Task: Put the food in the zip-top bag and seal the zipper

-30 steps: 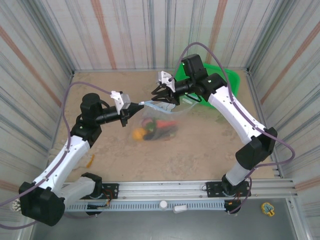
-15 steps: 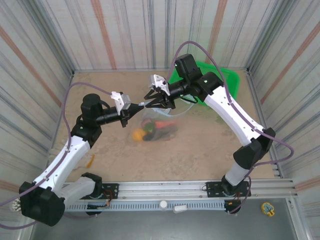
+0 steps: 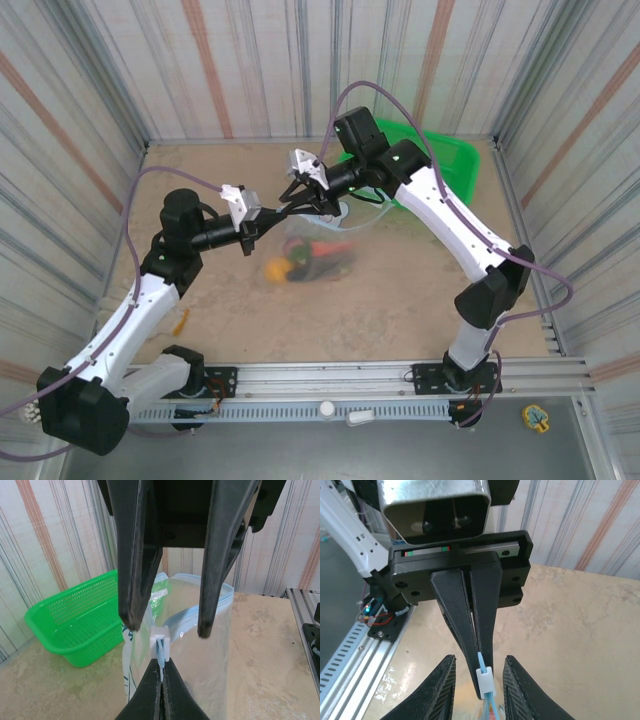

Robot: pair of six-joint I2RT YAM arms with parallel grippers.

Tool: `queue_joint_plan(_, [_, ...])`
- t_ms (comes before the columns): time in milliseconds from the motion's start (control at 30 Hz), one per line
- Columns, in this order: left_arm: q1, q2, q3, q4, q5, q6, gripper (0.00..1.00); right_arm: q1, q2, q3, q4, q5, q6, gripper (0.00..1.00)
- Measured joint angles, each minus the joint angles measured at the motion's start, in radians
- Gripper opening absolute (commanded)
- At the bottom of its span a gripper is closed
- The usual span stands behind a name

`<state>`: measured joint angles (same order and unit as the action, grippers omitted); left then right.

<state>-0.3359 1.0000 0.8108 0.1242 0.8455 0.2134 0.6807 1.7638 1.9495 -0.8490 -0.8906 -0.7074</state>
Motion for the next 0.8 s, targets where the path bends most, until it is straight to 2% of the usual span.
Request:
queue_joint_plan(133, [0.000, 0.000, 0.000, 0.000, 0.000, 0.000, 0.00, 0.000, 0.007, 0.000, -0.010, 0.000, 0.000, 0.27])
queue_joint_plan(233, [0.000, 0.000, 0.000, 0.000, 0.000, 0.000, 0.00, 0.000, 0.010, 0.000, -0.013, 0.004, 0.002, 0.19])
queue_joint_plan(400, [0.000, 0.000, 0.000, 0.000, 0.000, 0.000, 0.00, 0.000, 0.016, 0.000, -0.013, 0.008, 0.012, 0.19])
queue_joint_plan(567, [0.000, 0.000, 0.000, 0.000, 0.000, 0.000, 0.00, 0.000, 0.019, 0.000, -0.012, 0.008, 0.019, 0.11])
queue_joint_plan(700, [0.000, 0.000, 0.000, 0.000, -0.001, 0.000, 0.00, 0.000, 0.020, 0.000, -0.011, 0.007, 0.021, 0.00])
queue_joint_plan(800, [0.000, 0.000, 0.000, 0.000, -0.005, 0.000, 0.00, 0.000, 0.020, 0.000, -0.010, 0.009, 0.021, 0.00])
